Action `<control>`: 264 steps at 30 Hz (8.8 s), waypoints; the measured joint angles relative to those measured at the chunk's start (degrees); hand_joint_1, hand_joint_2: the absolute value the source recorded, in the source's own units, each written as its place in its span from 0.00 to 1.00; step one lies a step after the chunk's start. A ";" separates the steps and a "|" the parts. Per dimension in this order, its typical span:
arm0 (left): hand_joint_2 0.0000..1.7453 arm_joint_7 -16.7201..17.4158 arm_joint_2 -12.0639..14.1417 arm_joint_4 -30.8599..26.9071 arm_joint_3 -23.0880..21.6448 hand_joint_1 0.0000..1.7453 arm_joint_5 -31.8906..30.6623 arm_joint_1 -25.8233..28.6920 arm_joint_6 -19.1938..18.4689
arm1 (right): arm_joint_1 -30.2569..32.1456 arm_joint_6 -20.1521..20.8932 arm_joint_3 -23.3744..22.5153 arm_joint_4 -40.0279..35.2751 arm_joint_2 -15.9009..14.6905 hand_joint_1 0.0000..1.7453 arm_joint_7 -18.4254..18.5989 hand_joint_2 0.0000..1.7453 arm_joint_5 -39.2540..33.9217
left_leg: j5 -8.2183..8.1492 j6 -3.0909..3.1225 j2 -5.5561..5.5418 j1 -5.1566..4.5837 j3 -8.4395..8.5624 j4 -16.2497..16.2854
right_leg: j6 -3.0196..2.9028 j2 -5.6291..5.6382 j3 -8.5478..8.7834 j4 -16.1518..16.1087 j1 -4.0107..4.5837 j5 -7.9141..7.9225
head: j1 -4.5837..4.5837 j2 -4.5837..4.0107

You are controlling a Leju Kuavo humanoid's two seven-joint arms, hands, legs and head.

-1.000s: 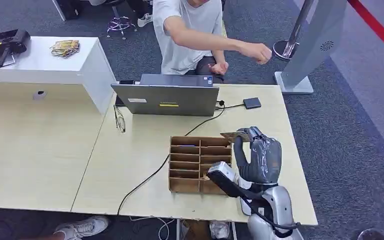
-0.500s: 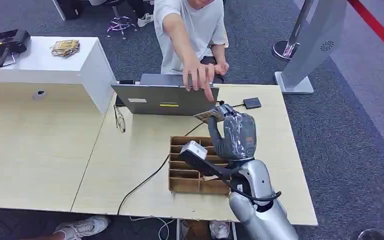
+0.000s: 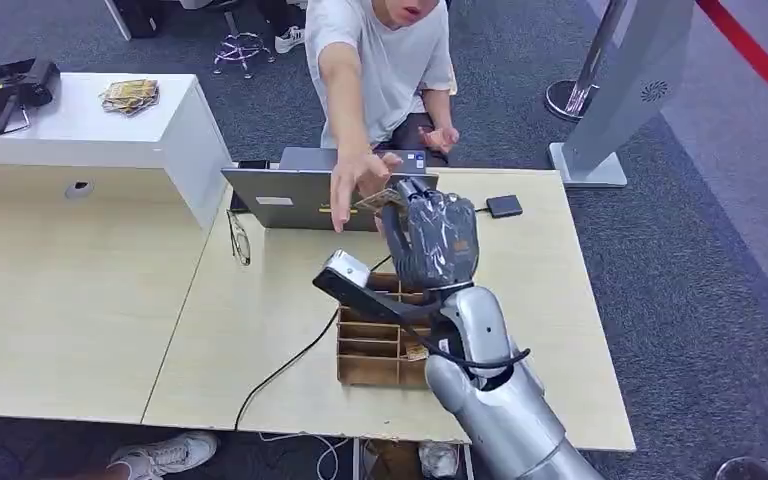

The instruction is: Pass the card to the sensor for recognition and then transmit it.

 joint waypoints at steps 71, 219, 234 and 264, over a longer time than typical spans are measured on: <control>0.00 -1.03 0.11 -0.02 1.55 0.00 3.58 0.57 2.43 | 13.57 -2.05 5.53 -4.90 -2.01 0.00 -7.02 1.00 -8.03 | -0.02 -0.02 0.00 0.00 -0.01 -0.01 | 0.00 0.00 -0.02 -0.02 0.00 -0.01 | 0.00 0.00; 0.00 -1.05 0.11 -0.02 1.29 0.00 3.00 0.58 1.77 | 10.78 -0.44 -4.50 11.43 -5.05 0.60 2.58 1.00 6.75 | -0.02 -0.02 0.00 0.00 -0.01 0.00 | 0.00 0.00 -0.02 -0.03 0.00 -0.01 | 0.00 0.00; 0.00 -1.05 0.11 -0.02 1.31 0.00 3.06 0.58 1.77 | 10.78 -0.90 -4.50 11.43 -5.14 0.95 2.05 1.00 6.54 | -0.02 -0.02 0.00 0.00 -0.02 -0.01 | 0.00 0.00 -0.02 -0.03 0.00 -0.01 | 0.00 0.00; 0.00 -1.22 0.11 -0.02 1.40 0.00 3.85 0.61 1.66 | 13.19 -9.62 -3.43 -0.87 -5.12 1.00 -4.33 1.00 5.40 | -0.02 -0.02 0.00 0.00 -0.01 -0.01 | 0.00 0.00 -0.02 -0.03 0.00 -0.01 | 0.00 0.00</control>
